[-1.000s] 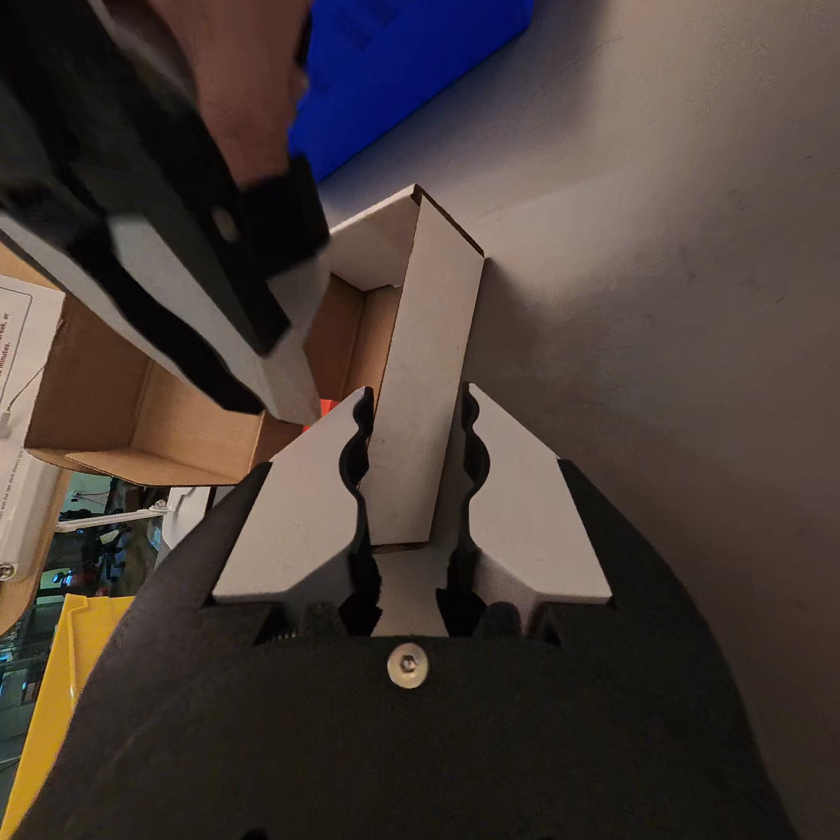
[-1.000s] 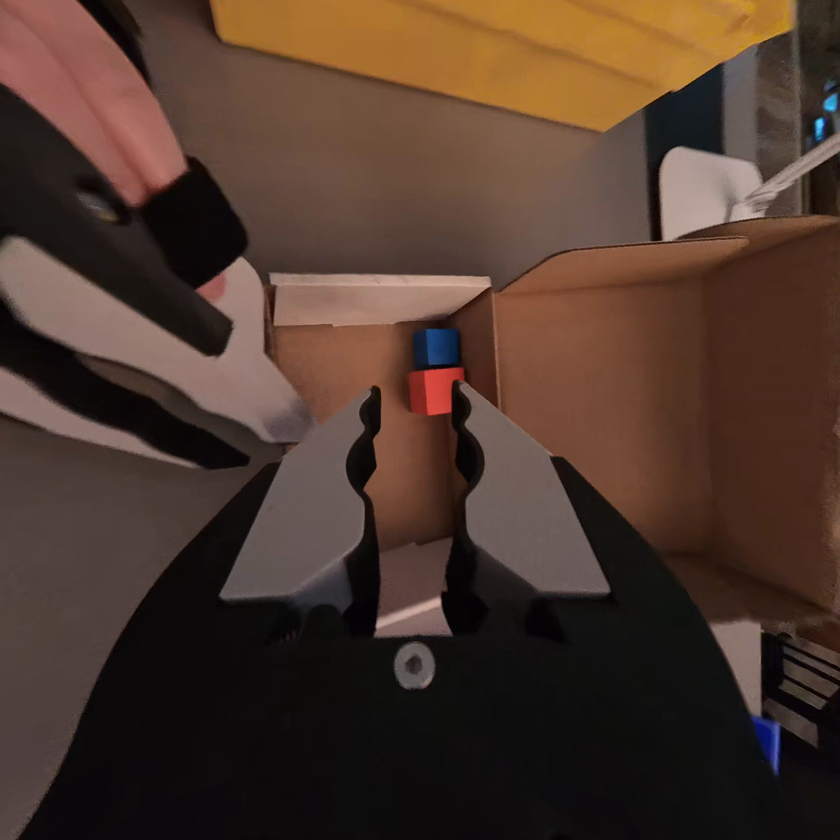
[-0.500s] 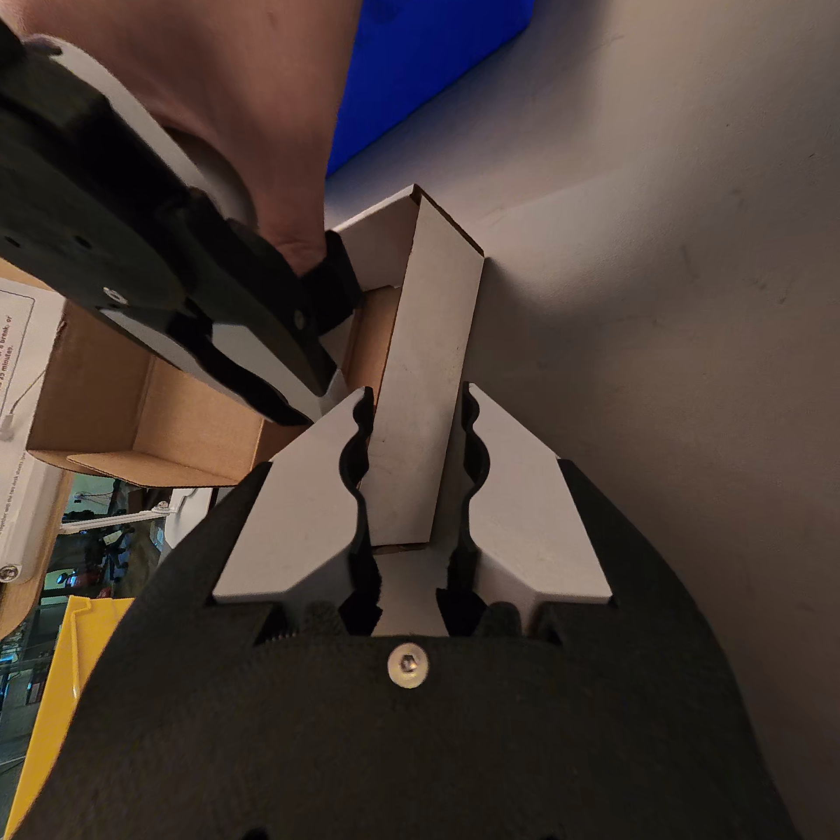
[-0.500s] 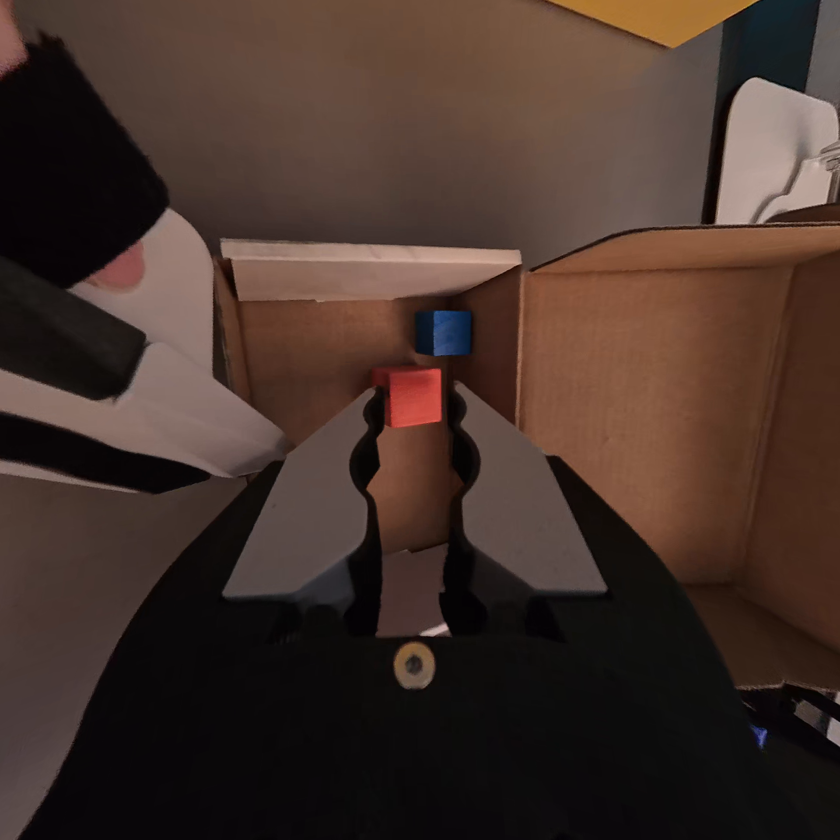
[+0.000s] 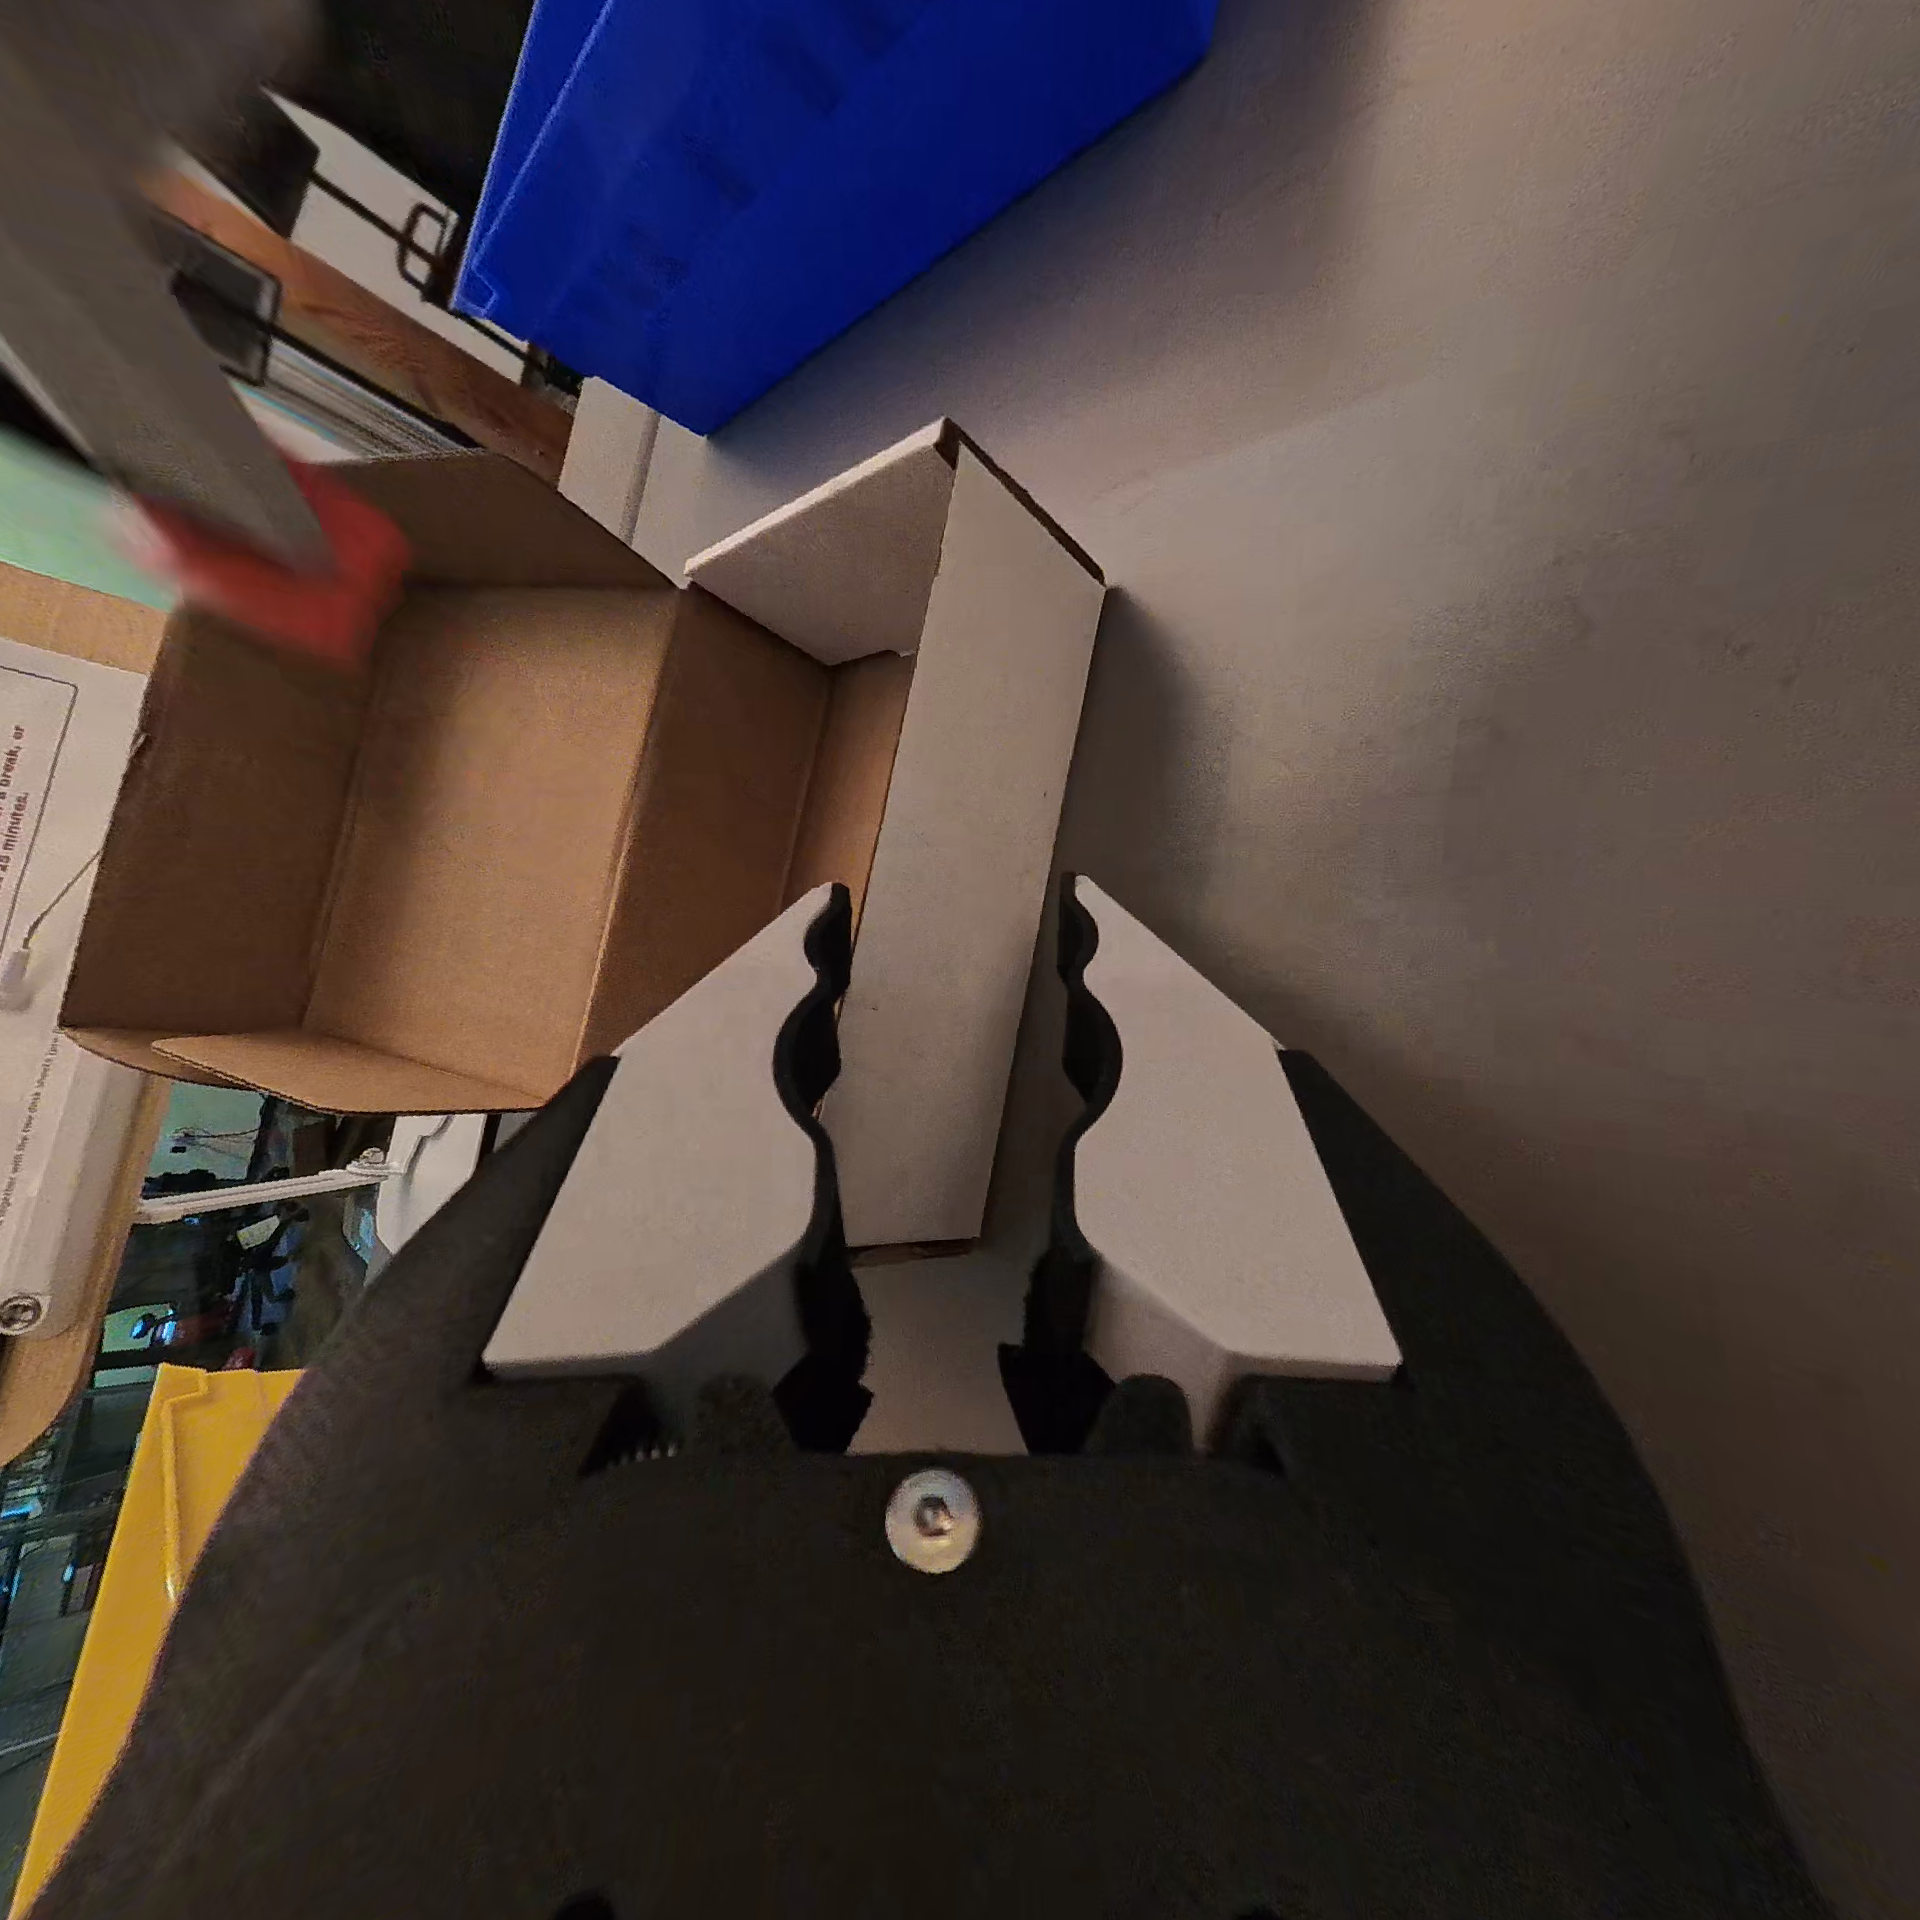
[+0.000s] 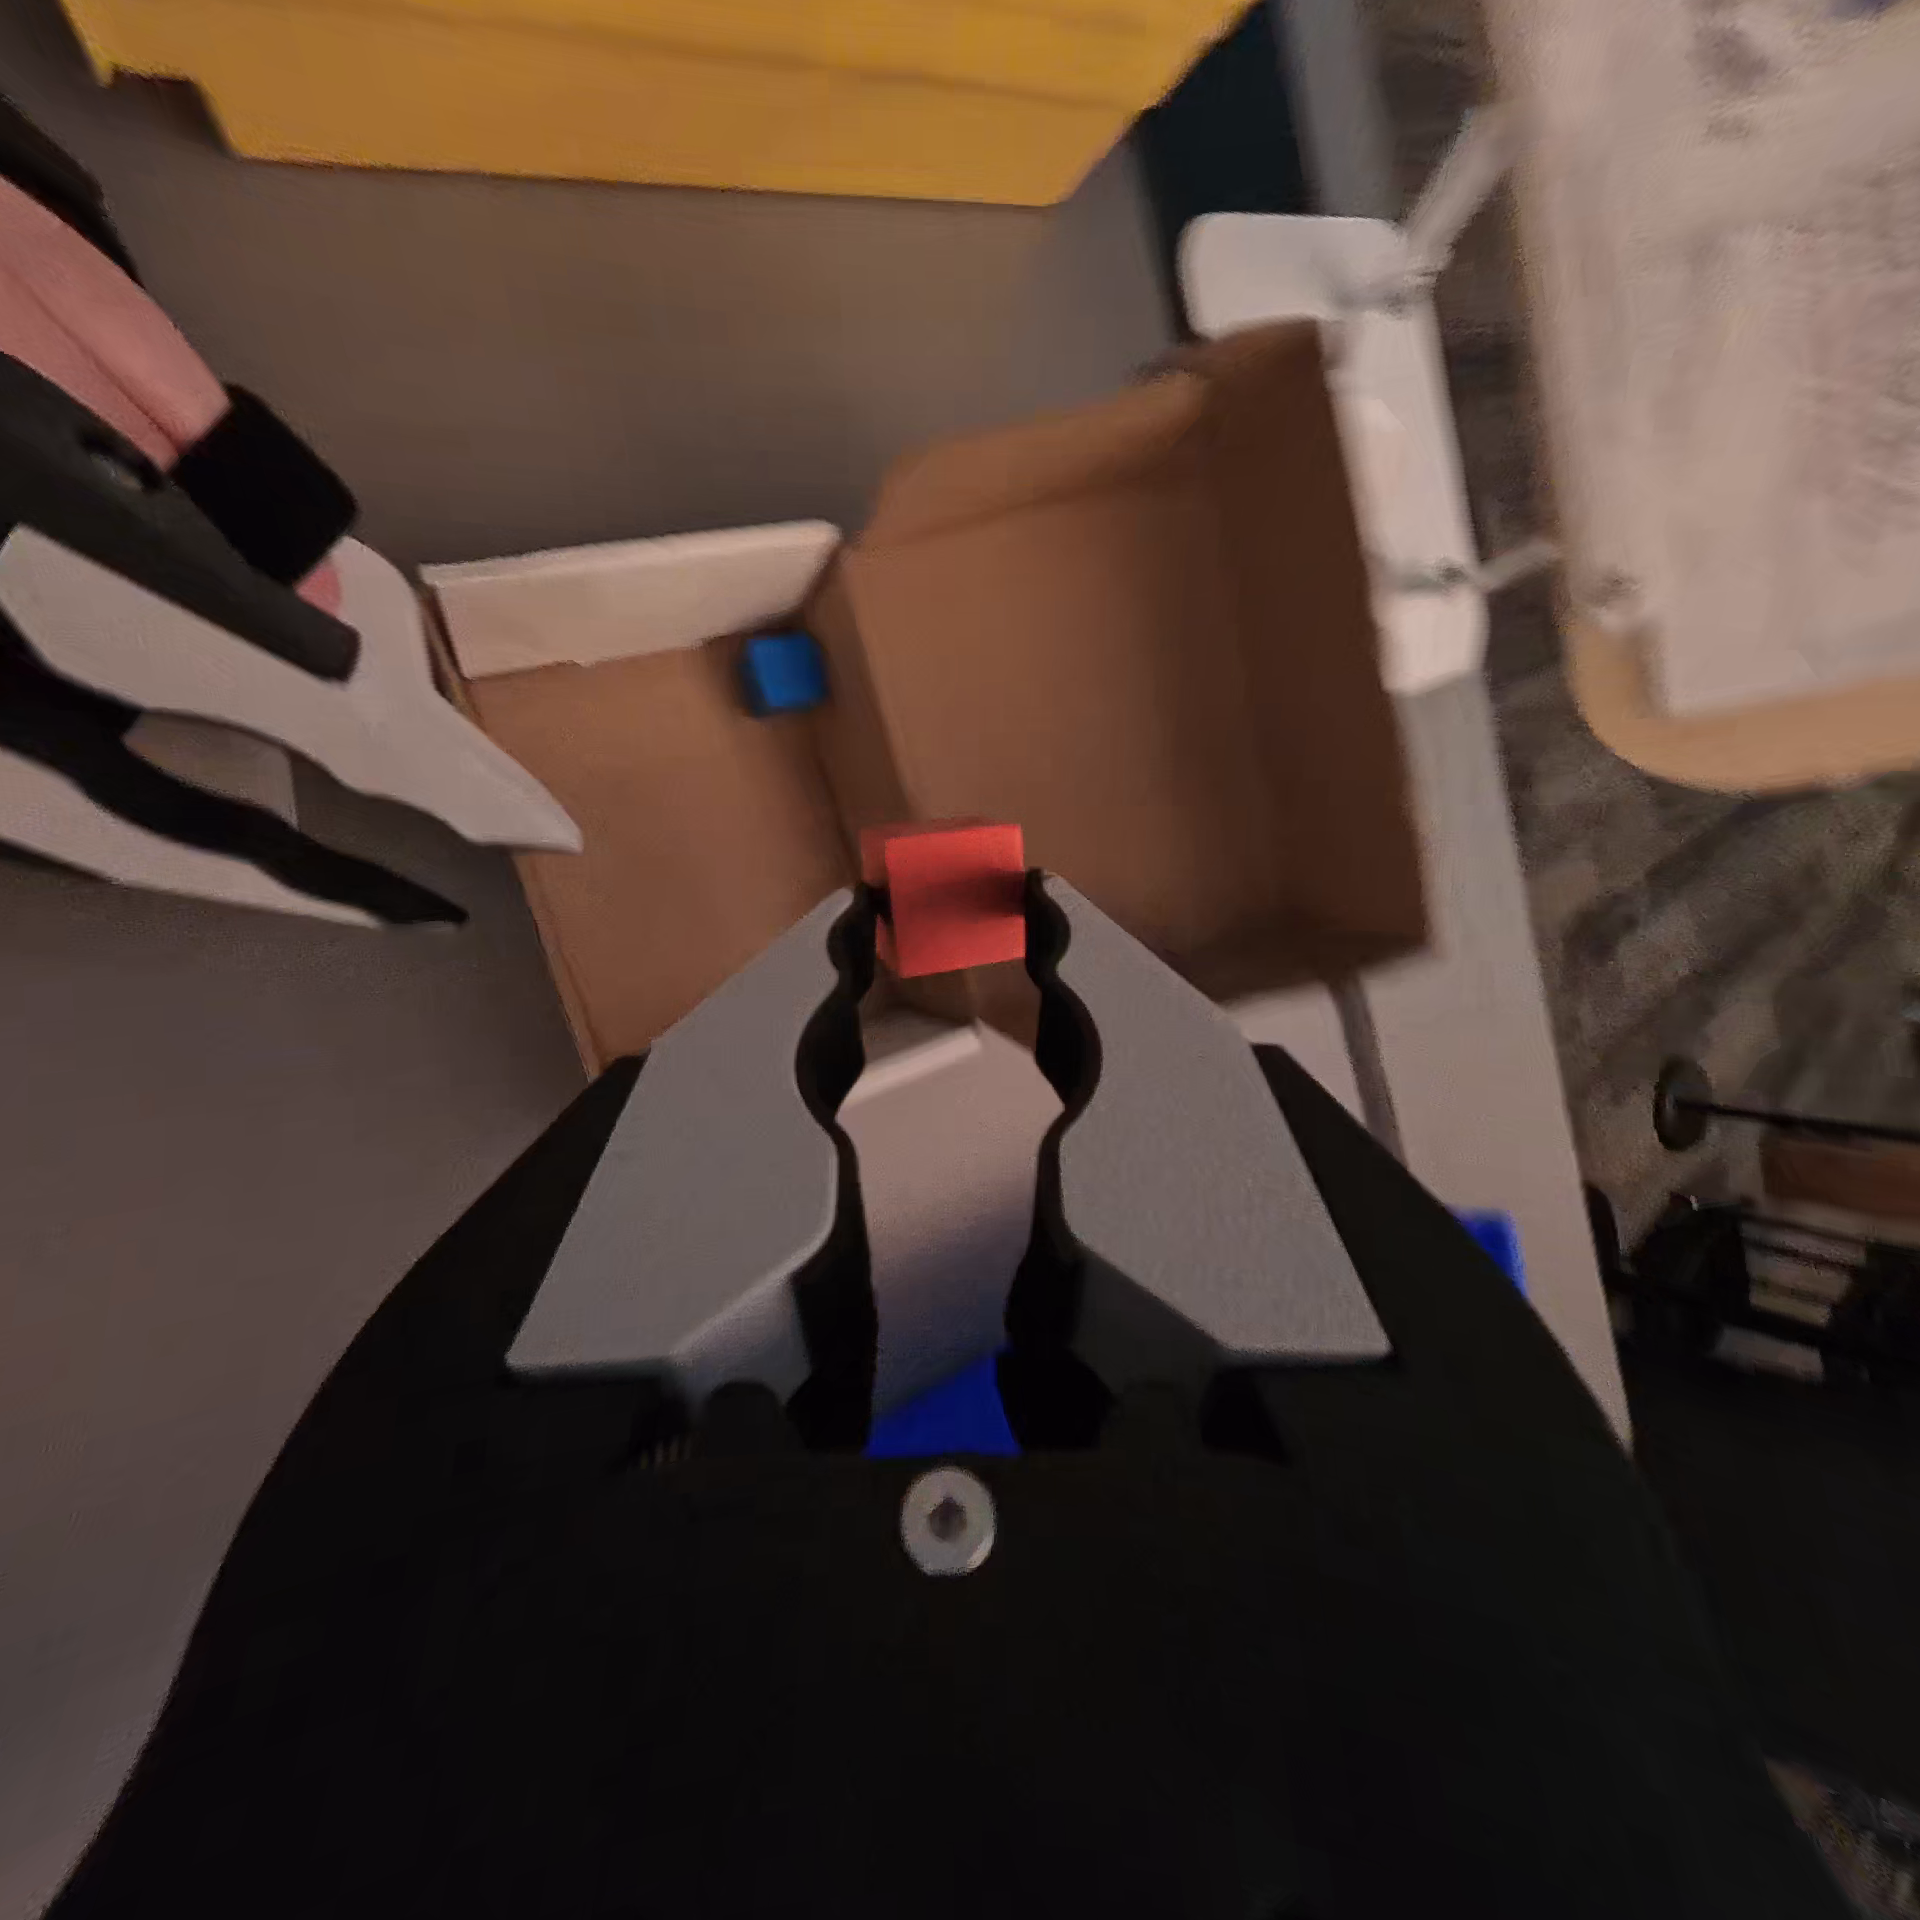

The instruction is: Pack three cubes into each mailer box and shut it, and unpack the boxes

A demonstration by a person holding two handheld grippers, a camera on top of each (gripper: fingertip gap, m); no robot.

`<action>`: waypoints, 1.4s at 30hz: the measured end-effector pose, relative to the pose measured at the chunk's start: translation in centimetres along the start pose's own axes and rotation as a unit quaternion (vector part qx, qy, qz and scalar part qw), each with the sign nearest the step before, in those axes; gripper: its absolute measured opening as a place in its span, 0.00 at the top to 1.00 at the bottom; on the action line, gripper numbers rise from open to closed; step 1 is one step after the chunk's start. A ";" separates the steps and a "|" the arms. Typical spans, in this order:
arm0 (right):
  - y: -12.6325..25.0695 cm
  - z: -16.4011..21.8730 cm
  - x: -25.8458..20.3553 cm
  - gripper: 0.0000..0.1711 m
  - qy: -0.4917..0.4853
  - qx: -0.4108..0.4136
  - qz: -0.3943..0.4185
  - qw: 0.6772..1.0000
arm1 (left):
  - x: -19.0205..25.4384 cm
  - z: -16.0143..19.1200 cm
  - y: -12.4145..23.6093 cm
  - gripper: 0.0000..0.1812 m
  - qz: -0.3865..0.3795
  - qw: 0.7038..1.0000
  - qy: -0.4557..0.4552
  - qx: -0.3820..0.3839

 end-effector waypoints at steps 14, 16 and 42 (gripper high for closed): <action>4.4 27.8 2.7 0.83 -0.368 -0.254 0.034 0.894 | 0.0 0.1 0.0 0.78 -0.004 1.000 -0.005 -0.004; 3.8 28.7 2.6 0.83 -0.380 -0.265 0.044 0.885 | 0.0 0.1 0.0 0.78 -0.004 1.000 -0.004 -0.004; 4.5 1.2 -0.6 0.65 -0.118 0.184 0.044 0.975 | 1.5 -2.6 1.6 0.74 0.017 0.997 -0.030 0.069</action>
Point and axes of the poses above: each gripper's, where its closed fingertips meet, y back along the fingers, z out of its underside, x = y × z across the jaws, the point moved 2 cm from there along y, back along the fingers, and after that the axes turned 3 degrees about -z, right-handed, at the moved point
